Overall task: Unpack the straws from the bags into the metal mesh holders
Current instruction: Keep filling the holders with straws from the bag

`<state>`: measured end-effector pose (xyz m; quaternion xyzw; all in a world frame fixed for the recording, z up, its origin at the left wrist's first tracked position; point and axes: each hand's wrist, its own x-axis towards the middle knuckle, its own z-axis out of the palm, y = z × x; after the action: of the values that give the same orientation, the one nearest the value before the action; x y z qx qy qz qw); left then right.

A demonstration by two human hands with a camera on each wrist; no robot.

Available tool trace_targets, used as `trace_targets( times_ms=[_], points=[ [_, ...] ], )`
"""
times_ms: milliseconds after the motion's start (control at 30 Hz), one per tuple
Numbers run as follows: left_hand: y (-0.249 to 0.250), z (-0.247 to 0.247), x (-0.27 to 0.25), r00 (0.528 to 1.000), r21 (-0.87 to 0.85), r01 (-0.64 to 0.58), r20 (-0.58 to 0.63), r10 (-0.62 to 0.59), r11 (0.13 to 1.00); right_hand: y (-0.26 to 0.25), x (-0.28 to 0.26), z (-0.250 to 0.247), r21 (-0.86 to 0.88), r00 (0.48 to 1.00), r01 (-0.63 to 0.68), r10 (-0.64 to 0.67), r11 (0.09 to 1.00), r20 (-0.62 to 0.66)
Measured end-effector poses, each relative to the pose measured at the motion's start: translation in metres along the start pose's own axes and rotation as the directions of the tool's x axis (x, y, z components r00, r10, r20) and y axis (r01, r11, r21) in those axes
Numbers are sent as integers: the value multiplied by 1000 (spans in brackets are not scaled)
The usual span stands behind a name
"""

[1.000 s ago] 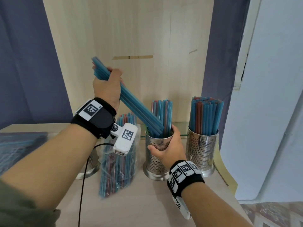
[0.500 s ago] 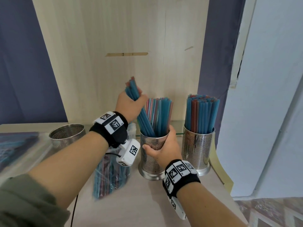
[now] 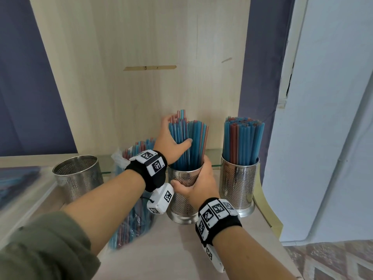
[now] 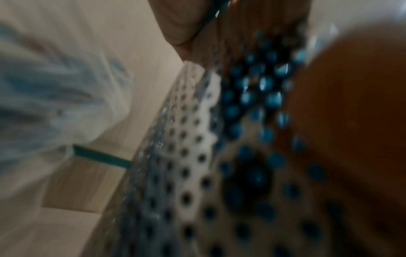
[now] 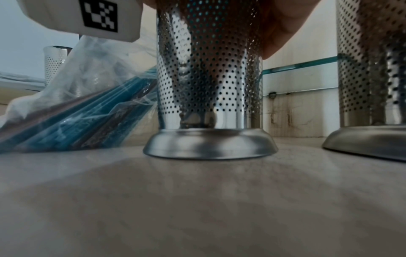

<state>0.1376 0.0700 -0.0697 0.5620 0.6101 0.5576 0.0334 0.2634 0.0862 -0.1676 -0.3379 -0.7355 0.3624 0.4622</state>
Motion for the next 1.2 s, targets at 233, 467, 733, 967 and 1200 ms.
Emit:
trace_targets(
  times_ms=[233, 467, 733, 967, 1200],
  points=[
    [-3, 0, -8, 980, -98, 197, 45, -193, 976, 0, -1, -1, -7, 1000, 2, -2, 1000, -8],
    [-3, -2, -12, 978, -45, 168, 131, -161, 985, -2, -2, -1, -29, 1000, 12, -12, 1000, -25],
    [-2, -2, -14, 982, -7, 148, -113, -148, 989, -1, -1, -2, -22, 1000, 9, -9, 1000, -4],
    [-12, -19, -13, 971, -90, 227, -55, -232, 970, -2, 0, -2, 13, 1000, 10, -10, 1000, -3],
    [-5, -29, -21, 976, -97, 195, -80, -203, 976, -1, 1, -1, -4, 1000, 15, -15, 1000, -4]
  ],
)
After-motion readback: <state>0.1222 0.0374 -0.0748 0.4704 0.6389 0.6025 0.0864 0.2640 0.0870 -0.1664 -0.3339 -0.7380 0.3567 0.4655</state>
